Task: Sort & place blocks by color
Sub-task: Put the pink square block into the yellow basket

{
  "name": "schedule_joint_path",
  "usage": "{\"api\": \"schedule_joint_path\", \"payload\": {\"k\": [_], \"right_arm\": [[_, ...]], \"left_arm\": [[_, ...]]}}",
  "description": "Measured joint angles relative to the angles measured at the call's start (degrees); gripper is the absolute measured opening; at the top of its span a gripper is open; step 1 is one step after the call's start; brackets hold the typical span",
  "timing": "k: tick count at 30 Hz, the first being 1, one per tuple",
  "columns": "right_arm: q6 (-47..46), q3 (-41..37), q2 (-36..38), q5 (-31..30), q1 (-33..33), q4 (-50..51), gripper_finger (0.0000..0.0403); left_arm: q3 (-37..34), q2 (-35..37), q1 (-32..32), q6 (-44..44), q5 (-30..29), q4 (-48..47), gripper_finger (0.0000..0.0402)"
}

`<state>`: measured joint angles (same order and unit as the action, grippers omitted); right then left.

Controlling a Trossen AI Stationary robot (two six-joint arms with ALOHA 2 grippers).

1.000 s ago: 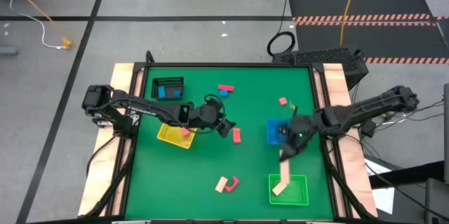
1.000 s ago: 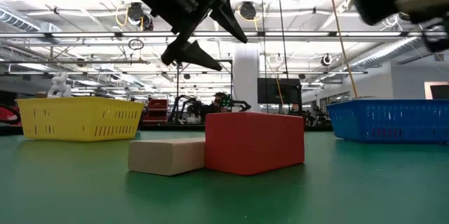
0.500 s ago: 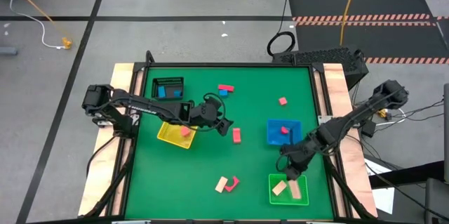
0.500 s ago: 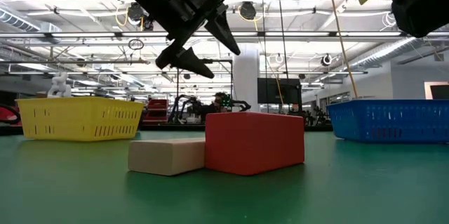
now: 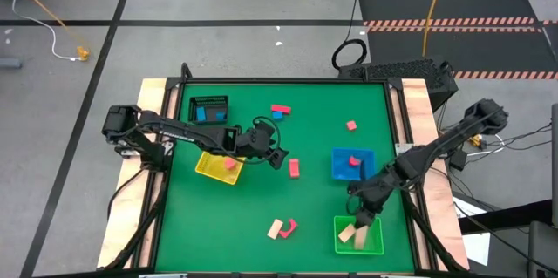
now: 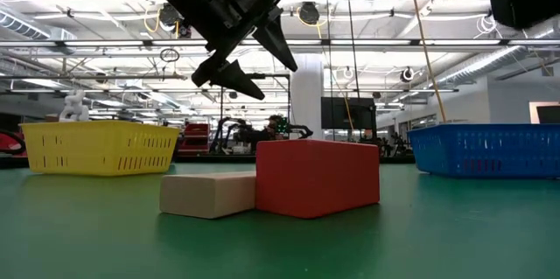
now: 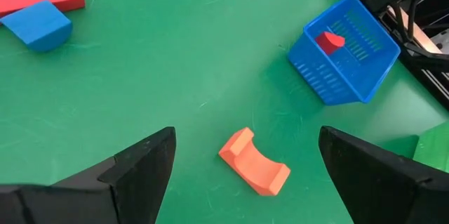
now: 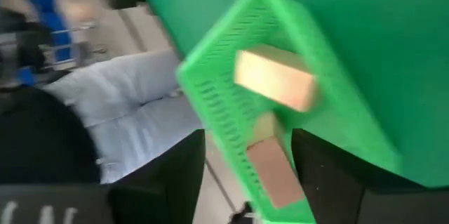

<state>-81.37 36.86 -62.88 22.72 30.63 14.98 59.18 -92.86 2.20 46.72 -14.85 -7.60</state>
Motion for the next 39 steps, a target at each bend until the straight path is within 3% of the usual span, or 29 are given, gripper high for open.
{"api": "schedule_joint_path", "payload": {"k": [10, 18, 24, 30, 33, 39], "right_arm": [[0.5, 0.0, 6.9, -0.6, -0.2, -11.3, 0.0217], [8.9, 0.0, 14.3, -11.1, -4.2, -13.3, 0.0210], [12.1, 0.0, 18.5, -24.4, -12.4, -12.7, 0.0210], [22.1, 0.0, 20.1, -30.2, -21.7, -12.9, 0.0210], [26.2, 0.0, 19.7, -36.2, -26.3, -11.3, 0.0210], [21.7, 0.0, 17.8, -39.3, -39.1, 5.7, 0.0218]], "left_arm": [[0.0, 0.0, -0.7, 0.0, -3.2, 0.6, 0.0351], [0.0, 0.0, -2.3, 0.0, -3.2, 0.6, 0.0351], [0.0, 0.0, -3.6, -0.2, -3.2, 0.6, 0.0351], [0.0, 0.0, -5.4, -5.4, -3.2, 0.6, 0.0351], [0.0, 0.0, -6.1, -7.2, -2.1, 0.6, 0.0351], [0.0, 0.0, -6.8, -10.5, -0.1, 0.6, 0.0351]]}}
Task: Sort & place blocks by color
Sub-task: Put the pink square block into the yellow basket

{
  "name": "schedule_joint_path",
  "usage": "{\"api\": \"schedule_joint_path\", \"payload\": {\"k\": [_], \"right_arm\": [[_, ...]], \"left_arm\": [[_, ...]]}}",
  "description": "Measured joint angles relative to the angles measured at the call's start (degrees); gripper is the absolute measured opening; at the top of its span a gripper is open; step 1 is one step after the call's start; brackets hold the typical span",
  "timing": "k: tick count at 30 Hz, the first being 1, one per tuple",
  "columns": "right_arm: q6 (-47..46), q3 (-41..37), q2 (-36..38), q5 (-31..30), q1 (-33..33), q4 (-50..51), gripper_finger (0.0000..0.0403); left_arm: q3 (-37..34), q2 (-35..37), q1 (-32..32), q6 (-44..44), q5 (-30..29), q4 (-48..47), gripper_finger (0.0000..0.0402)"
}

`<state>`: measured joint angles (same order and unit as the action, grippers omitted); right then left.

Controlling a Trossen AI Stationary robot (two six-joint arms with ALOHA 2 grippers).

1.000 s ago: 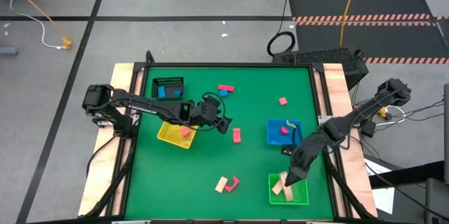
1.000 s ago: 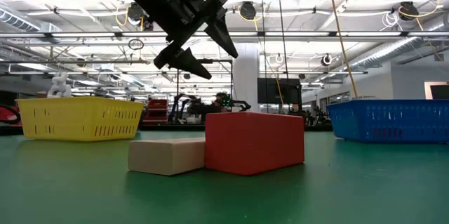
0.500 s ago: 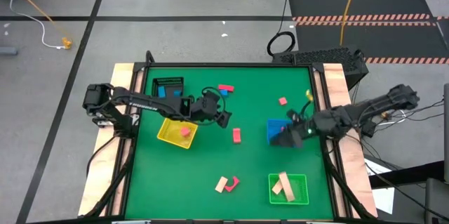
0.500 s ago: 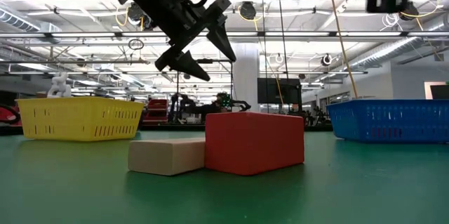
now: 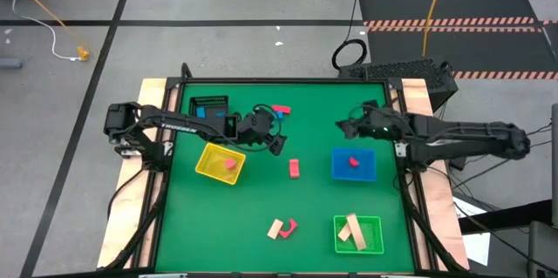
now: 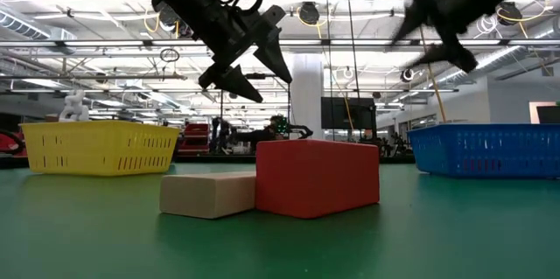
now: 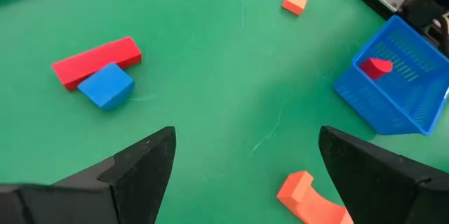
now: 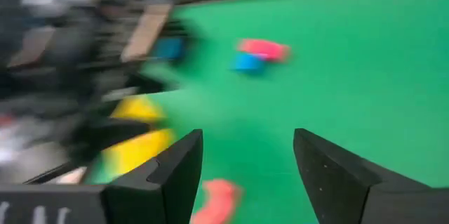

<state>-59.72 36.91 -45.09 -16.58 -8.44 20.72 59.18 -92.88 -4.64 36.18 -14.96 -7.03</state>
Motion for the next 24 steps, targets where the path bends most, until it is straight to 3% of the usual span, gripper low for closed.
{"api": "schedule_joint_path", "payload": {"k": [4, 11, 24], "right_arm": [[-0.2, 0.0, -3.0, 0.2, -7.4, 8.3, 0.0243], [4.7, 0.0, -9.9, 5.3, -14.6, 8.0, 0.0287], [13.0, 0.0, -20.4, 9.3, -20.4, 10.5, 0.0295]], "left_arm": [[0.0, 0.0, -0.3, -3.4, 0.1, -0.4, 0.0351], [0.0, 0.0, -1.3, -8.9, 2.9, -1.3, 0.0351], [0.0, 0.0, -5.7, -12.1, 3.5, -4.8, 0.0351]]}}
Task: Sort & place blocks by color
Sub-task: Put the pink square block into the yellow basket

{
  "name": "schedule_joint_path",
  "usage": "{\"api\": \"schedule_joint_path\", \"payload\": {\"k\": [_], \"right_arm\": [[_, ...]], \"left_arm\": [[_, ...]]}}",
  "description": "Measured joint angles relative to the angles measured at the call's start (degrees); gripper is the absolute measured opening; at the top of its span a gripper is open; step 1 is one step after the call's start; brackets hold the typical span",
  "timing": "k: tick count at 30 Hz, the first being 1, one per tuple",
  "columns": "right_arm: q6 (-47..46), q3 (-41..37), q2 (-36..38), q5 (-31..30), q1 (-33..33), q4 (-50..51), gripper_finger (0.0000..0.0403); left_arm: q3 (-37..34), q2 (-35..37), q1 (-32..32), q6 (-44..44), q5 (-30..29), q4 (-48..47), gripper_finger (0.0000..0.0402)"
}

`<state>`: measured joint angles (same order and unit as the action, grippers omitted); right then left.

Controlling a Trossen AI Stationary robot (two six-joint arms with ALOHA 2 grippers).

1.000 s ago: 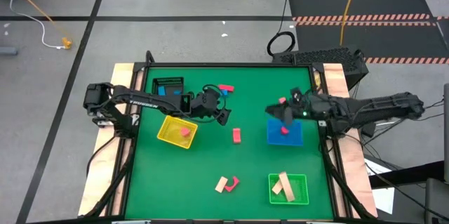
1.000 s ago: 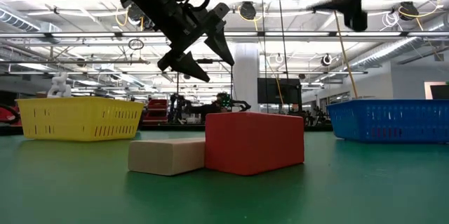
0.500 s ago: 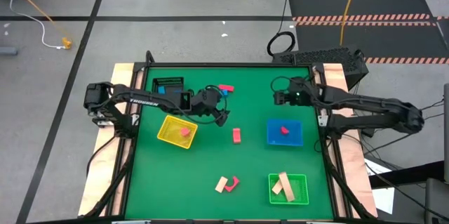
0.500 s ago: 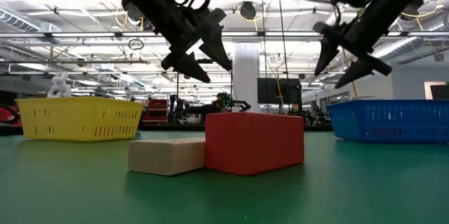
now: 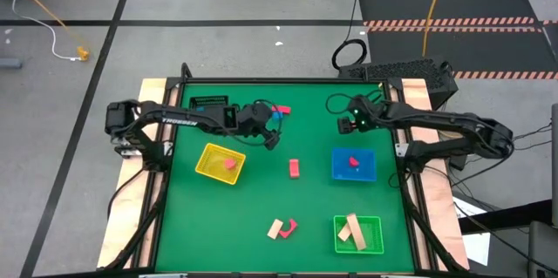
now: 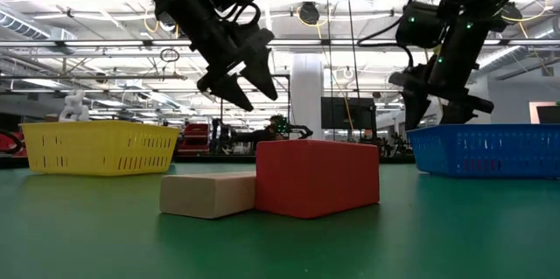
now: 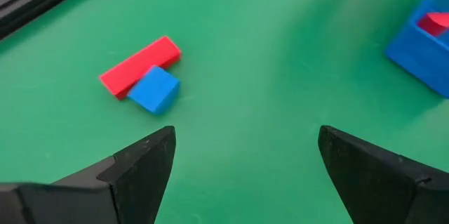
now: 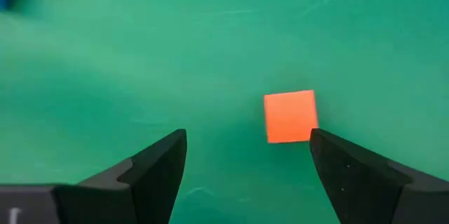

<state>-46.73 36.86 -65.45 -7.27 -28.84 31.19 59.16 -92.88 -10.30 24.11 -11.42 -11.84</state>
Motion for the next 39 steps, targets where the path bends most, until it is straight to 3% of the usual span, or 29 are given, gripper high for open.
{"api": "schedule_joint_path", "payload": {"k": [13, 26, 31, 36, 39], "right_arm": [[7.4, 0.0, -6.7, 0.0, -2.7, -0.1, 0.0285], [6.9, 0.2, -15.8, -0.9, -2.7, -6.0, 0.0186], [5.2, 0.2, -14.9, -0.8, -2.7, -4.4, 0.0113], [1.2, -0.2, -11.1, 4.0, -2.7, -5.7, 0.0113], [-3.2, -0.1, -7.0, 10.0, -2.7, -14.2, 0.0113]], "left_arm": [[0.0, 0.0, -5.6, 3.2, 0.0, 0.1, 0.0351], [0.0, 0.0, -6.8, 3.2, 0.0, 0.1, 0.0351], [0.0, 0.0, -6.6, 3.4, 0.0, 0.1, 0.0351], [0.0, 0.0, -6.3, 3.7, 0.9, 0.6, 0.0351], [0.0, 0.0, -6.3, 0.9, 8.5, 3.7, 0.0351]]}}
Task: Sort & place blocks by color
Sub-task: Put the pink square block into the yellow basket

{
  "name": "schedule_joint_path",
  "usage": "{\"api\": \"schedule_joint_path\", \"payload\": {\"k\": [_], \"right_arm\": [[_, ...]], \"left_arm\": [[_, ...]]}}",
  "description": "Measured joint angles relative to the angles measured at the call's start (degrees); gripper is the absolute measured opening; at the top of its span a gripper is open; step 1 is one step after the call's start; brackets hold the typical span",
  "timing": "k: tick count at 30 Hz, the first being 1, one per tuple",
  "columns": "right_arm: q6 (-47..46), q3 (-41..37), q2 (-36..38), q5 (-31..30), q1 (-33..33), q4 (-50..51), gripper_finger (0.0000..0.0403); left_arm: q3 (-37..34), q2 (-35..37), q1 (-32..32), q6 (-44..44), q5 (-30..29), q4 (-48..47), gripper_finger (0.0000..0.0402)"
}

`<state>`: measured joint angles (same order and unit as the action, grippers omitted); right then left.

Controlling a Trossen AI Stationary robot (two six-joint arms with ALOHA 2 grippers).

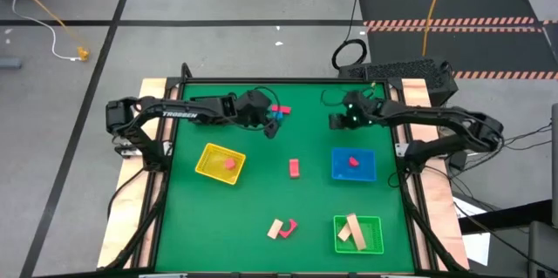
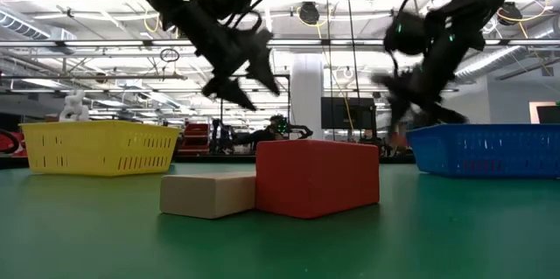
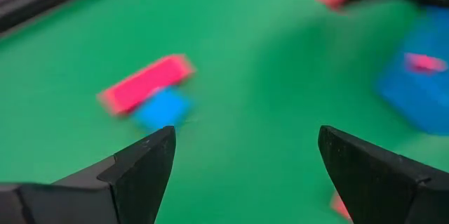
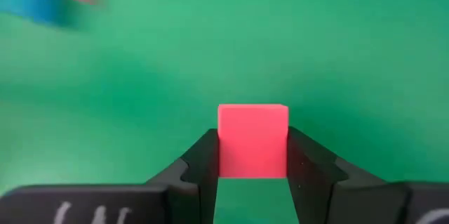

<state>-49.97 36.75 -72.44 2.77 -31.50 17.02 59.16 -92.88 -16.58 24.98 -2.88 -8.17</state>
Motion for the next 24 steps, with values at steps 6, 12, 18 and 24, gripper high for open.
{"api": "schedule_joint_path", "payload": {"k": [6, 12, 18, 24], "right_arm": [[-8.9, 0.1, 4.7, 3.7, 2.1, -22.3, 0.0113], [-15.4, 0.1, 4.8, 3.5, 5.9, -36.8, 0.0113], [-17.6, 0.1, 4.7, 3.4, 10.0, -43.4, 0.0113], [-18.2, 0.1, 4.7, 3.3, 13.4, -48.6, 0.0113]], "left_arm": [[0.0, 0.0, 1.9, -14.9, 11.6, 10.0, 0.0351], [0.0, 0.0, 4.4, -29.5, 9.7, 22.3, 0.0351], [0.0, 0.0, 6.1, -39.2, 6.9, 33.0, 0.0351], [0.0, 0.0, 6.3, -39.5, 5.8, 36.0, 0.0351]]}}
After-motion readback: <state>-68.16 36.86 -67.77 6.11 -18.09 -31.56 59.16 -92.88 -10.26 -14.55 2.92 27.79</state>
